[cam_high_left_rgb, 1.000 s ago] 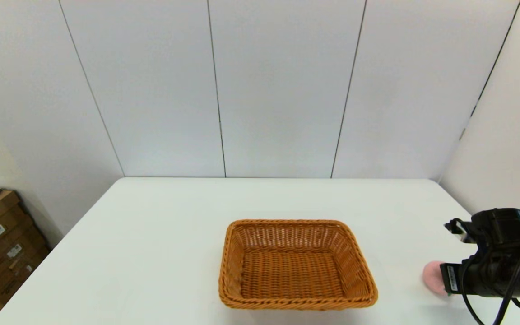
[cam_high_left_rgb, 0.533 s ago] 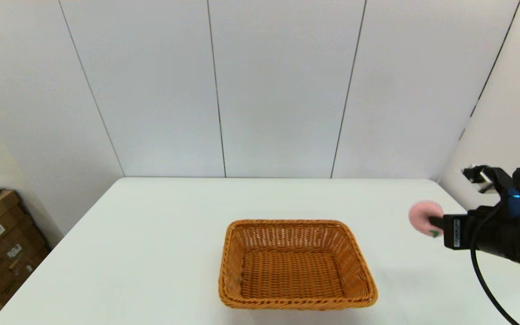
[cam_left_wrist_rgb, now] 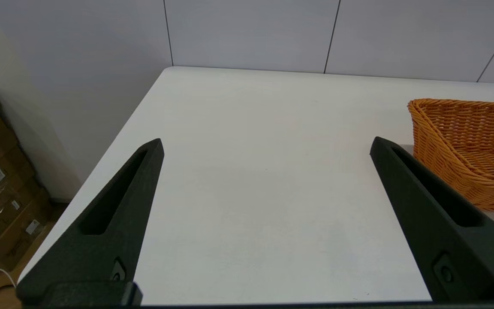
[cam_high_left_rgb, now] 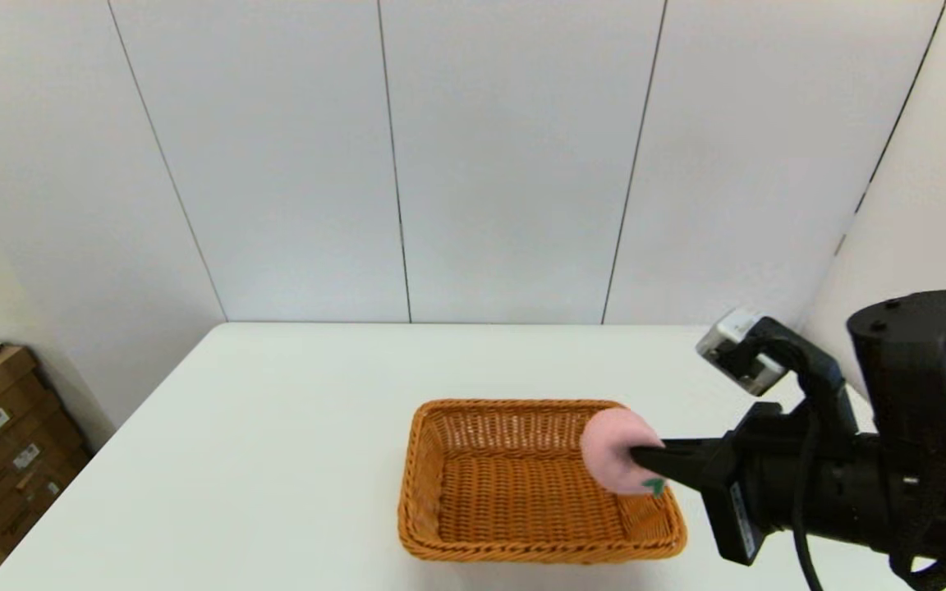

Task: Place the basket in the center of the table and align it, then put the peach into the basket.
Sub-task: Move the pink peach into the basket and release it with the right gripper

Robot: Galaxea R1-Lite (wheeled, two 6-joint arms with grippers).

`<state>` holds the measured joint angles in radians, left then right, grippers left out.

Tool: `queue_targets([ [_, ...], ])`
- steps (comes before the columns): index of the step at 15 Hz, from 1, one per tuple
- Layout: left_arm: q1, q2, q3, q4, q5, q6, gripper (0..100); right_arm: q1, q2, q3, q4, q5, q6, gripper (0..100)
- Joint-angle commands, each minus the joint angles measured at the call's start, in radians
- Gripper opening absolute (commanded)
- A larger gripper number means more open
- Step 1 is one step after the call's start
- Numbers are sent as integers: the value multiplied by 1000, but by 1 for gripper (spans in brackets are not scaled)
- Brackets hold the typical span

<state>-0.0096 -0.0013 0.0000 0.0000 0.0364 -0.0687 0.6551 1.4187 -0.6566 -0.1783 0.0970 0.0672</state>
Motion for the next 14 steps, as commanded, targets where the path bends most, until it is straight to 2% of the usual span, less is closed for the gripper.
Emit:
queue_targets([
  [1, 0, 0, 0, 0, 0, 0, 100, 21, 226, -38, -63, 3, 2, 0],
  [3, -1, 0, 0, 0, 0, 0, 100, 52, 310, -57, -121, 0, 8, 0],
  [7, -1, 0, 0, 0, 2, -6, 100, 69, 428, -121, -124, -39, 9, 0],
  [10, -1, 0, 0, 0, 2, -14, 100, 70, 454, -149, -127, -72, 52, 0],
  [11, 0, 0, 0, 0, 2, -16, 100, 70, 448, -150, -127, -72, 55, 100],
  [14, -1, 0, 0, 0, 2, -14, 100, 67, 391, -141, -127, -72, 65, 100],
])
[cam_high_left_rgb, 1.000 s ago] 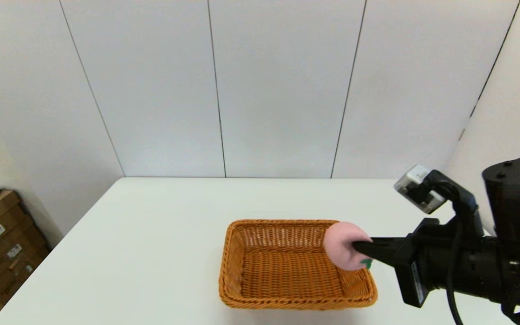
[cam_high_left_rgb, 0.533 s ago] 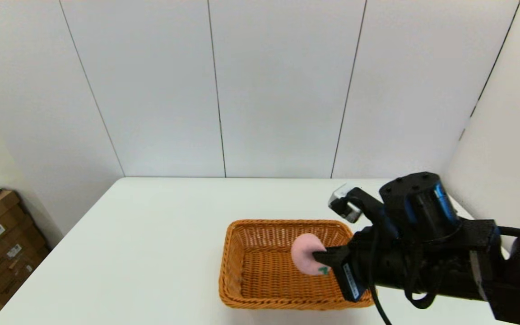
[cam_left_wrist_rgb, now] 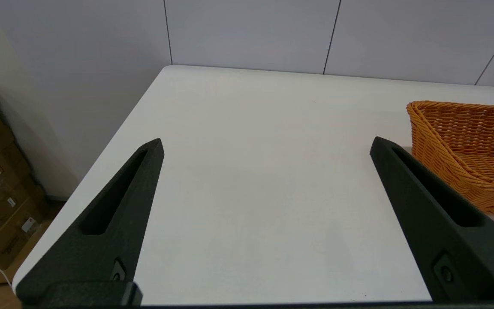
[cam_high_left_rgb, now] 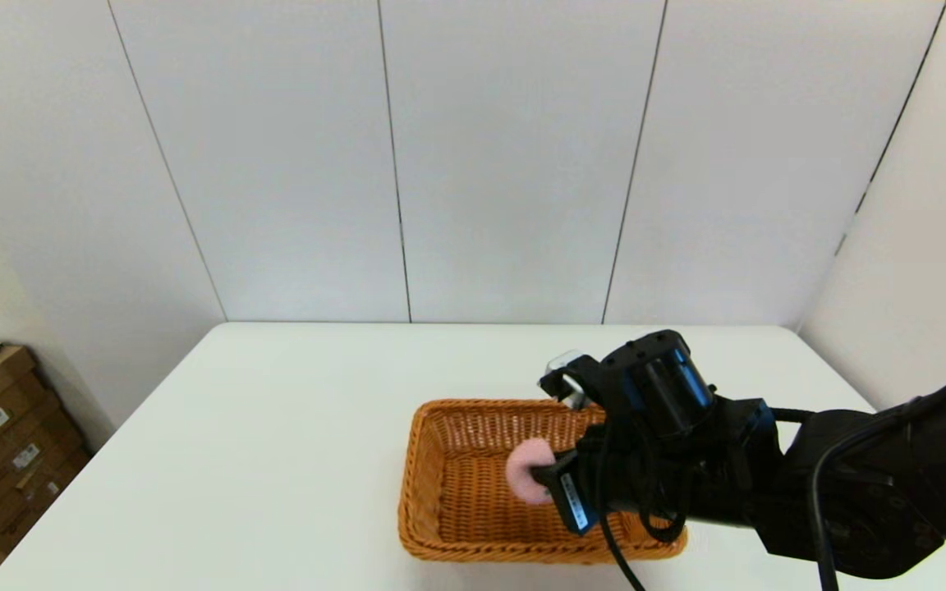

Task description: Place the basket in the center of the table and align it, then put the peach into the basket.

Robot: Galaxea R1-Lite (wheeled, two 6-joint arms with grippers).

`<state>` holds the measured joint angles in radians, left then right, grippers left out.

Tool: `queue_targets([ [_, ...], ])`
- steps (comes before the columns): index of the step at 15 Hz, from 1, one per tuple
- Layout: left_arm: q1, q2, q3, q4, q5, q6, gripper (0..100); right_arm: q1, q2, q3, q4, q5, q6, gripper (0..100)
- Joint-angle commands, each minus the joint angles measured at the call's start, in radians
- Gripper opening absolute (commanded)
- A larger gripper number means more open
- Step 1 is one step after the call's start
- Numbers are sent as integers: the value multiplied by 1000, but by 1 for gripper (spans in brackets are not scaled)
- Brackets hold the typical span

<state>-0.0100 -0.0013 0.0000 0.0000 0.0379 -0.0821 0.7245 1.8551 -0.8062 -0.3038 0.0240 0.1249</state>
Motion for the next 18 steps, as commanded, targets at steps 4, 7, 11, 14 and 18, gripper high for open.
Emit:
queue_targets([
  [4, 1, 0, 0, 0, 0, -1, 100, -27, -298, 39, 2, -6, 39, 100],
  [7, -1, 0, 0, 0, 0, -1, 100, -126, -593, 148, -1, -1, 22, 100],
  [11, -1, 0, 0, 0, 0, -1, 100, -329, -949, 325, 22, -6, -13, 100],
  [14, 1, 0, 0, 0, 0, -1, 100, -600, -1242, 429, 167, 17, -8, 100],
  [18, 1, 0, 0, 0, 0, -2, 100, -717, -1571, 490, 376, 20, -11, 100],
])
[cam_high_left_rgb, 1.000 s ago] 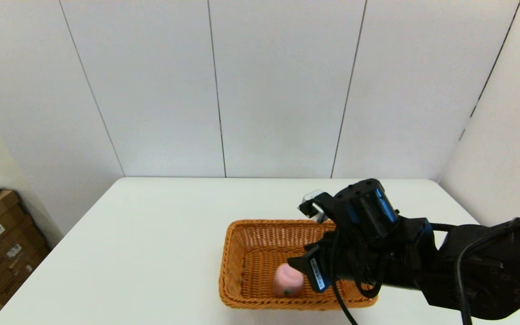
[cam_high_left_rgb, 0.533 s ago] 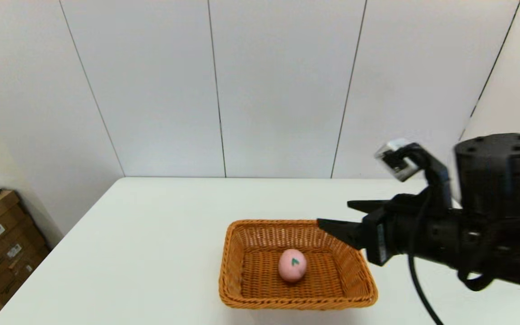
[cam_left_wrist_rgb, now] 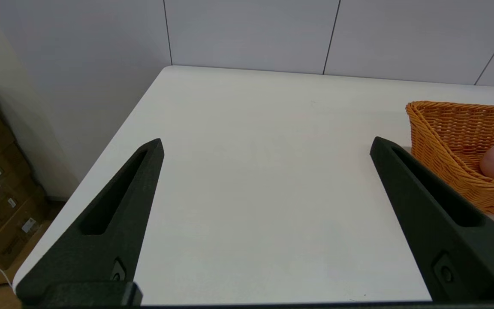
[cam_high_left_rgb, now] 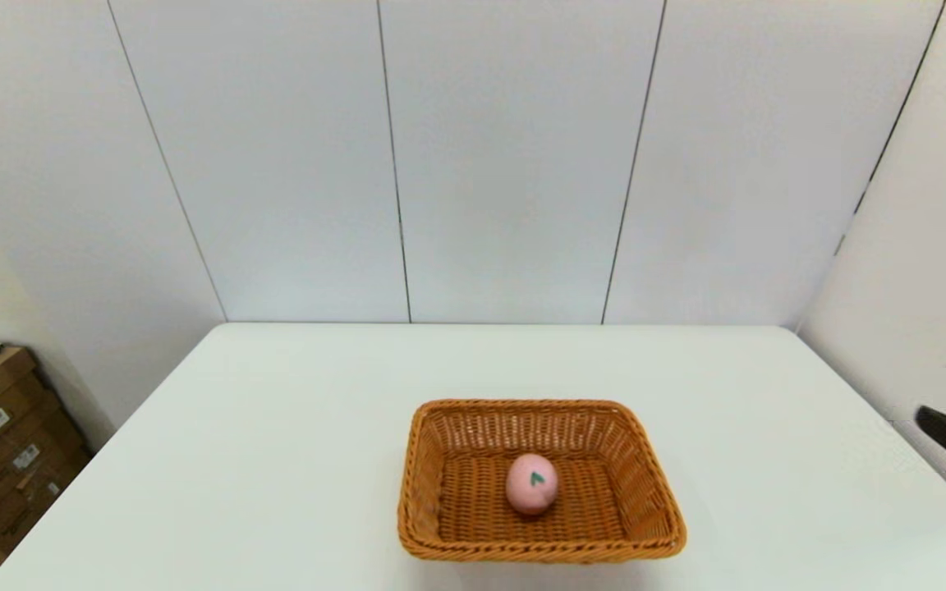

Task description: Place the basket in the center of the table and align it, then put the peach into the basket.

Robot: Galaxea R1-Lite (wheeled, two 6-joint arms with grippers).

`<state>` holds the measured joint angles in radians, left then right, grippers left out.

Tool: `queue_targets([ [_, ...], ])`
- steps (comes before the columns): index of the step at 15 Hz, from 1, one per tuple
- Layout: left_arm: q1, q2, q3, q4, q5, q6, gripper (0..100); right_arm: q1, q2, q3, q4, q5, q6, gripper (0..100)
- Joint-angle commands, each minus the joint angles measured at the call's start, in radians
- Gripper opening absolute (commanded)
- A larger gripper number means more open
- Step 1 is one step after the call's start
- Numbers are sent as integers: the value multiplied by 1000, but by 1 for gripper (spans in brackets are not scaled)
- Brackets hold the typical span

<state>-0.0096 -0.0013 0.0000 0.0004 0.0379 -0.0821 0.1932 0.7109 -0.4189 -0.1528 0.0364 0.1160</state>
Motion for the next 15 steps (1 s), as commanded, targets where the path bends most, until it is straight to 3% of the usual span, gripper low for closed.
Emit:
queue_targets([
  [1, -1, 0, 0, 0, 0, -2, 100, -198, -475, 109, 249, 8, -2, 100],
  [5, 0, 0, 0, 0, 0, -2, 100, -195, -611, 184, 262, -1, -12, 100],
  [7, -1, 0, 0, 0, 0, -2, 100, -193, -689, 241, 263, 0, -58, 100],
  [13, 0, 0, 0, 0, 0, -4, 100, -192, -712, 414, 119, -39, -117, 100],
  [15, 0, 0, 0, 0, -1, 1, 100, -192, -712, 417, 157, -32, -145, 100],
])
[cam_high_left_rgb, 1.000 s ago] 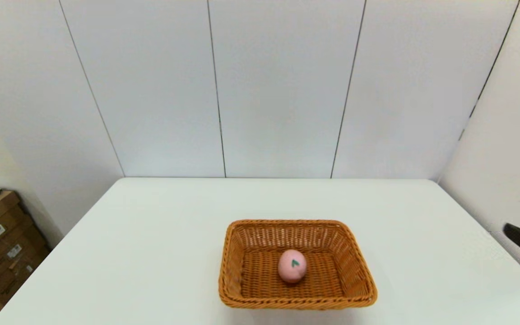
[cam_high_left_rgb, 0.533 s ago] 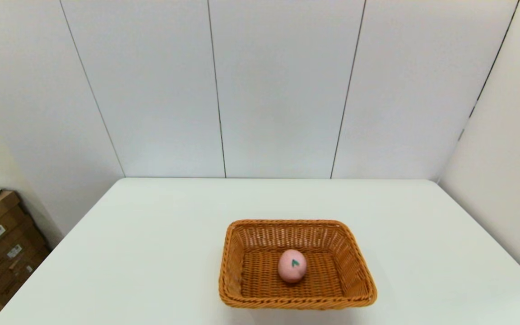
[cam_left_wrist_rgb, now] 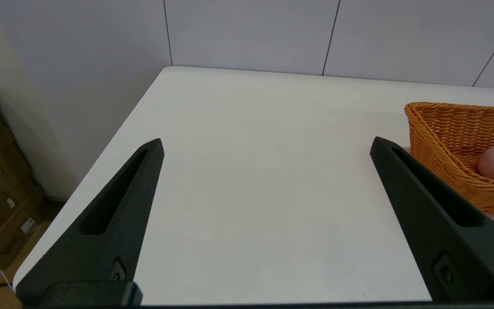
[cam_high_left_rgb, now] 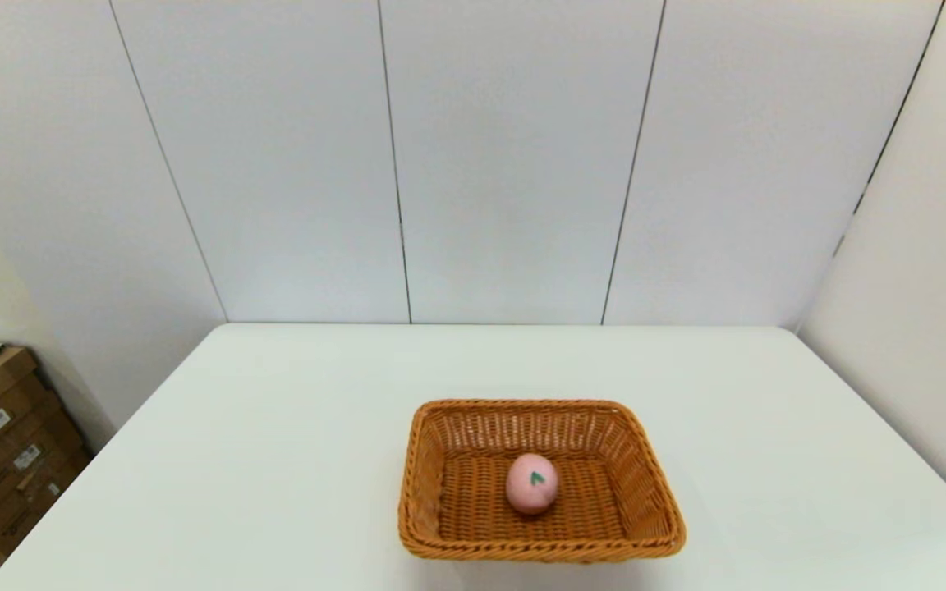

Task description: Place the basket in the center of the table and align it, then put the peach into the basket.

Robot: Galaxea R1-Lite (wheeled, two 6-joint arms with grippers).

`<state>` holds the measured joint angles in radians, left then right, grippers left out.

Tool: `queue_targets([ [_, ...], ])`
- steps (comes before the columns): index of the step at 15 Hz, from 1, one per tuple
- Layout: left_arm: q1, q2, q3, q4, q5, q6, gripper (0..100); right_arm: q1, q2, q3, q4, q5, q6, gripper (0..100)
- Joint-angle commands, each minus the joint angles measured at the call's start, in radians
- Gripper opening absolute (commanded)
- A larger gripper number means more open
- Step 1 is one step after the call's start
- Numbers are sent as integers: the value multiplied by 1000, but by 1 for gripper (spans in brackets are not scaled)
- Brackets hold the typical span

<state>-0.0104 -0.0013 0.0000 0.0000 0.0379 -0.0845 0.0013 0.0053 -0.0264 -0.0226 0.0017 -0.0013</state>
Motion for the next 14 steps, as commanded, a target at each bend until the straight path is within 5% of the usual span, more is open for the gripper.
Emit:
queue_targets([
  [1, 1, 0, 0, 0, -1, 5, 100, 0, -7, 25, 29, 3, -52, 100],
  [14, 0, 0, 0, 0, 0, 6, 100, 0, -7, 25, 26, -8, -8, 100],
])
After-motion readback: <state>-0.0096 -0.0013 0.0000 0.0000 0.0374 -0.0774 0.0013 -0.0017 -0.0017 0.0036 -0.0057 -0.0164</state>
